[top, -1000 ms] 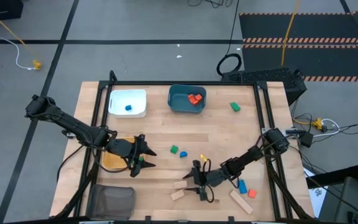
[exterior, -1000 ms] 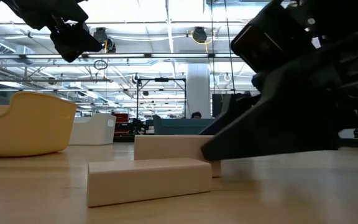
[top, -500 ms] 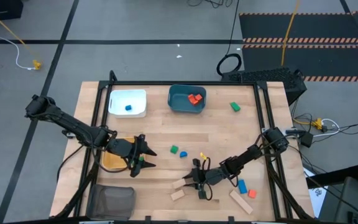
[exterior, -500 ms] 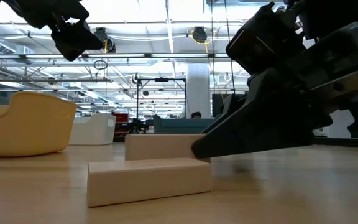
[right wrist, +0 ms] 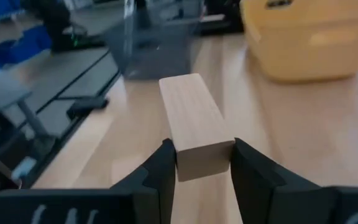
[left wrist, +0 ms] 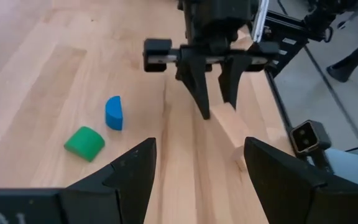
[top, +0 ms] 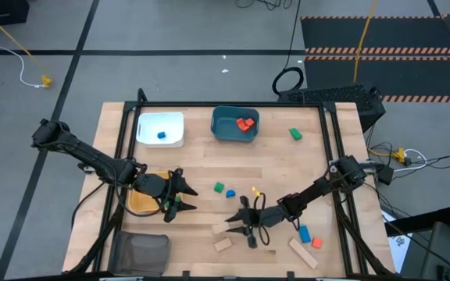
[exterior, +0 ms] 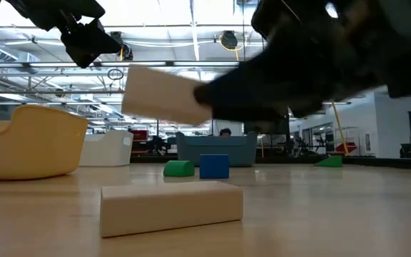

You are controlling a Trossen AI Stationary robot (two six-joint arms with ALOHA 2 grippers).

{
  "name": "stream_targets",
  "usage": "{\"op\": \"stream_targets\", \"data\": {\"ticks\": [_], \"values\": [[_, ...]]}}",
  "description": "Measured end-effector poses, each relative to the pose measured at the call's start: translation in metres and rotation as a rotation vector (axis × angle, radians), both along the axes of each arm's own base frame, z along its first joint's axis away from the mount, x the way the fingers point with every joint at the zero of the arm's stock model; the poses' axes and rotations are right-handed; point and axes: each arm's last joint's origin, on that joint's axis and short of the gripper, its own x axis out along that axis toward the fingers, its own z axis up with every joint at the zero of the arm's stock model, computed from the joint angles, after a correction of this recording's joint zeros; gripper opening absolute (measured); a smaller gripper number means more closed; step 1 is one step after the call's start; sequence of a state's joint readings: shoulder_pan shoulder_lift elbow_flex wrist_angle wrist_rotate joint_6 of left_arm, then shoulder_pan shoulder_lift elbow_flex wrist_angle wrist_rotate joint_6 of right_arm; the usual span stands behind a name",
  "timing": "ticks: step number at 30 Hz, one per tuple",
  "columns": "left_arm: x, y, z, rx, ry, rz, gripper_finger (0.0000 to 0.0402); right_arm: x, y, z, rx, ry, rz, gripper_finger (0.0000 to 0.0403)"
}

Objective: Sort & place blocks by color
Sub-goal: Put the top left brown wooden block into the black bin

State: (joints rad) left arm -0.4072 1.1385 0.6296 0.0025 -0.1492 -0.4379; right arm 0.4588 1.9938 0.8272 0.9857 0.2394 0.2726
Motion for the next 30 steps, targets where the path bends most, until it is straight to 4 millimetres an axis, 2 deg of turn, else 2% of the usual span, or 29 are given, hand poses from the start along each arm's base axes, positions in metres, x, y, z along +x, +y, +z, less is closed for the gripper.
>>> {"op": "stream_targets", "data": {"ticks": [7,15,22,30], "values": [[0.001,0.002,0.000,0.132,-0.037,0.007,0.0244,0.009,-0.028,0.037,-0.025,-0.112,-0.118,0.0107],[0.006,0.005,0.011,0.420,-0.188,0.023,0.0244,0.013,-0.064,0.075,-0.146,-0.244,-0.217,0.0108],[0.010,0.010,0.018,0.556,-0.265,-0.001,0.0244,0.014,-0.079,0.084,-0.226,-0.256,-0.246,0.0108],[0.015,0.021,0.020,0.549,-0.278,0.043,0.0244,0.015,-0.086,0.084,-0.243,-0.260,-0.243,0.0108]]}}
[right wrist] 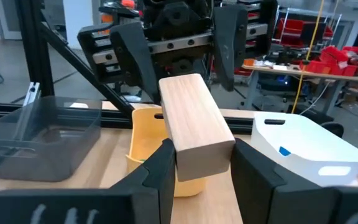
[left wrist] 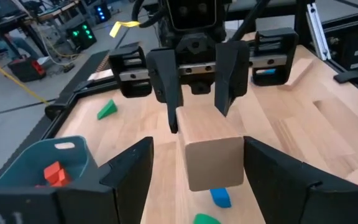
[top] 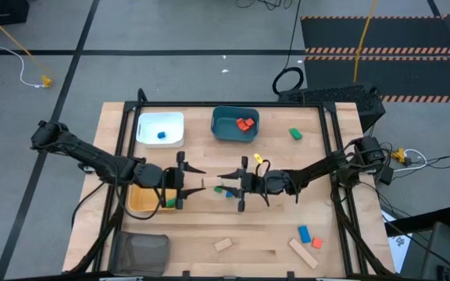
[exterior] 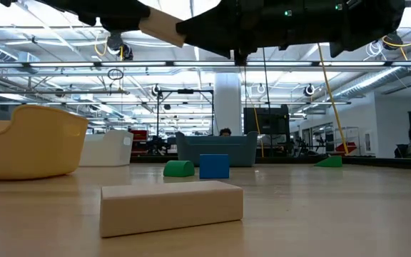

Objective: Sort & place blocks by color
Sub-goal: Put the top left brown wooden block into the black bin

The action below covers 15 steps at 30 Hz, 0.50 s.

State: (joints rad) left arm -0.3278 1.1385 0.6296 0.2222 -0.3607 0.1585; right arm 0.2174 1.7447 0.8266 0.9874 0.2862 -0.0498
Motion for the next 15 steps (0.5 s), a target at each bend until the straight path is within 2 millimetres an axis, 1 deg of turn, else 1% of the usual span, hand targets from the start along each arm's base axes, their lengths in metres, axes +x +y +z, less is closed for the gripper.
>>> {"op": "stream_targets", "data": {"ticks": [6,12,15], "values": [[0.003,0.009,0.001,-0.018,-0.010,-0.003,0.0244,0.000,-0.002,0.003,-0.063,-0.027,-0.007,0.0108],[0.005,0.016,0.001,-0.013,-0.008,0.019,0.0243,0.001,-0.008,0.003,-0.079,-0.026,-0.022,0.0109],[0.005,0.016,0.000,-0.013,0.002,-0.031,0.0228,0.002,-0.009,0.003,-0.104,-0.024,-0.021,0.0109]]}}
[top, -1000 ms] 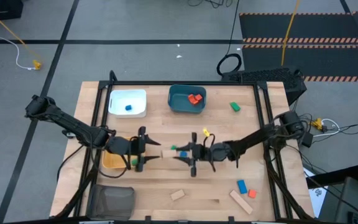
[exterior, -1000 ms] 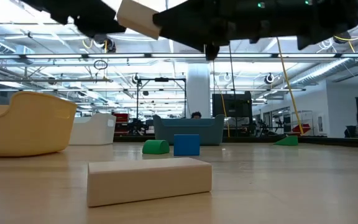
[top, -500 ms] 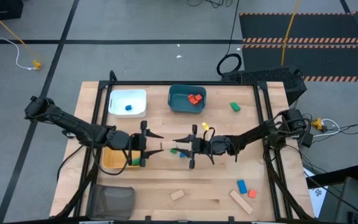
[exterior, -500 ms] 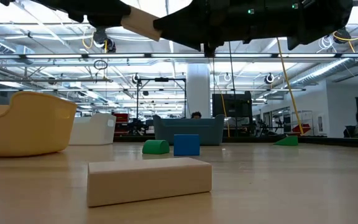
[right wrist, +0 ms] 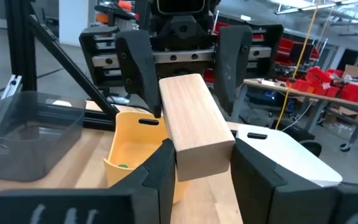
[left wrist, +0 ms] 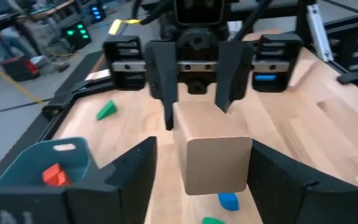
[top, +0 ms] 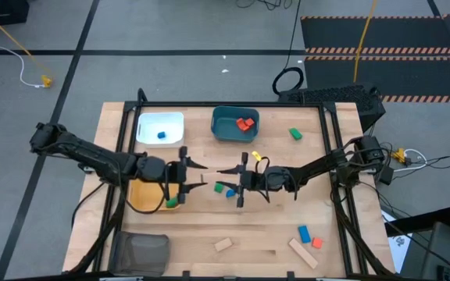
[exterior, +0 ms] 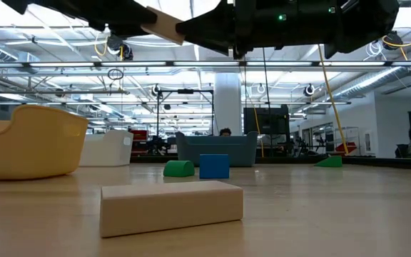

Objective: Sort & place blocks by color
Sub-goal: Put the top left brown wooden block into the black bin

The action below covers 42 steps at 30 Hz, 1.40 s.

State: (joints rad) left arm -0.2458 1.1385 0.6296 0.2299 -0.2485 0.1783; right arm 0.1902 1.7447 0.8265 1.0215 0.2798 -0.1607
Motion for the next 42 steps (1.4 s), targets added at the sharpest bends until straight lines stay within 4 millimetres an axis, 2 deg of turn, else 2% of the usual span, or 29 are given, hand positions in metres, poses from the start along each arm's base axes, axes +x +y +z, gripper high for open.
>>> {"op": "stream_targets", "data": {"ticks": [6,7,16,20,23,29,34,42], "values": [[0.000,-0.001,0.001,0.026,-0.004,-0.041,0.0138,0.000,0.000,0.000,-0.033,-0.002,-0.009,0.0117],[0.000,0.000,0.001,0.026,-0.004,-0.038,0.0134,0.000,0.000,0.000,-0.036,-0.002,-0.010,0.0121],[0.001,0.001,0.001,-0.026,-0.003,-0.029,0.0134,0.000,0.000,0.001,-0.046,-0.003,-0.004,0.0176],[0.001,0.001,0.001,-0.045,-0.003,-0.021,0.0134,-0.005,0.002,0.008,-0.091,0.038,0.004,0.0201],[0.001,0.001,0.000,-0.059,-0.001,-0.014,0.0134,-0.015,0.000,0.019,-0.086,0.129,0.003,0.0216],[0.000,0.007,0.001,-0.014,-0.006,0.074,0.0134,-0.047,-0.014,0.048,0.054,0.267,-0.037,0.0218],[0.002,0.026,0.003,0.044,-0.019,0.189,0.0134,-0.073,-0.033,0.065,0.053,0.331,-0.199,0.0208],[0.001,0.084,0.005,0.111,-0.012,0.428,0.0134,-0.103,-0.071,0.082,-0.073,0.394,-0.481,0.0205]]}}
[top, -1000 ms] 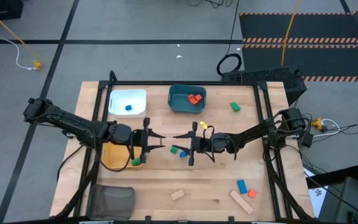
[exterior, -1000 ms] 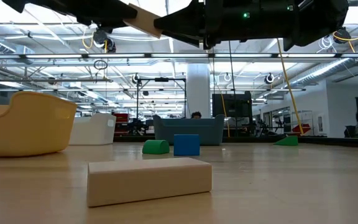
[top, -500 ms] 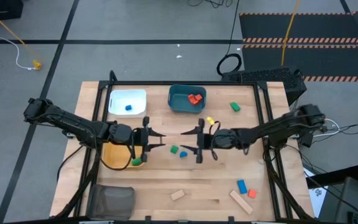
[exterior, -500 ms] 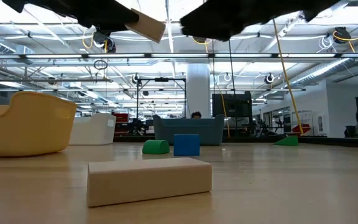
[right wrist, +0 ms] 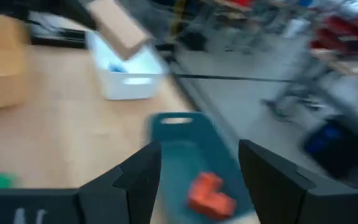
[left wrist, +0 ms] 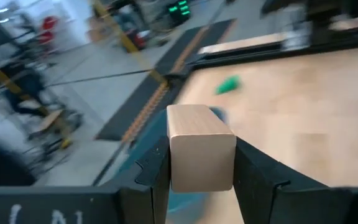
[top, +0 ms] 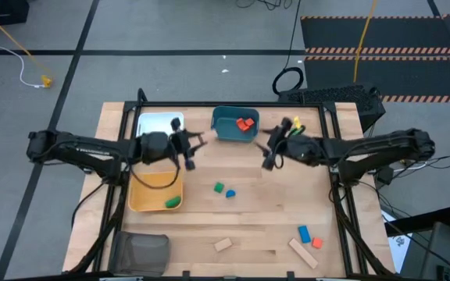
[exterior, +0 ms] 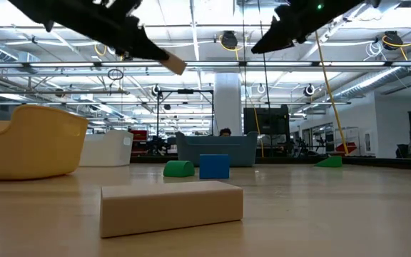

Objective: Sort & place blocks by color
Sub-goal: Put the top left brown wooden block into the black bin

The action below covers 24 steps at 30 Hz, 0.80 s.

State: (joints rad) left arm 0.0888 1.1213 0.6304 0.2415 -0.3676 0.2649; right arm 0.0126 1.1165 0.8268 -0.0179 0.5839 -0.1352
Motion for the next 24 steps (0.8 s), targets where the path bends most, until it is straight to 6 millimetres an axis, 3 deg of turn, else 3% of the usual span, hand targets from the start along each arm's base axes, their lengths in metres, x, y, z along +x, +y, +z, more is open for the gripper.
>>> {"op": "stream_targets", "data": {"ticks": [5,9,15,19,24], "values": [[-0.004,0.030,0.006,-0.002,-0.015,0.128,0.0134,-0.012,-0.022,0.008,-0.118,0.048,-0.133,0.0205],[-0.004,0.047,0.030,-0.048,-0.071,0.146,0.0134,-0.021,-0.038,0.013,-0.153,0.049,-0.255,0.0205],[-0.006,0.060,0.076,-0.164,-0.099,0.100,0.0134,-0.029,-0.056,0.011,-0.026,-0.030,-0.392,0.0205],[-0.008,0.058,0.092,-0.221,-0.071,0.006,0.0134,-0.034,-0.062,0.004,0.056,-0.026,-0.460,0.0205],[-0.009,0.031,0.074,-0.415,0.143,-0.275,0.0134,-0.036,-0.057,-0.004,0.222,-0.066,-0.467,0.0205]]}}
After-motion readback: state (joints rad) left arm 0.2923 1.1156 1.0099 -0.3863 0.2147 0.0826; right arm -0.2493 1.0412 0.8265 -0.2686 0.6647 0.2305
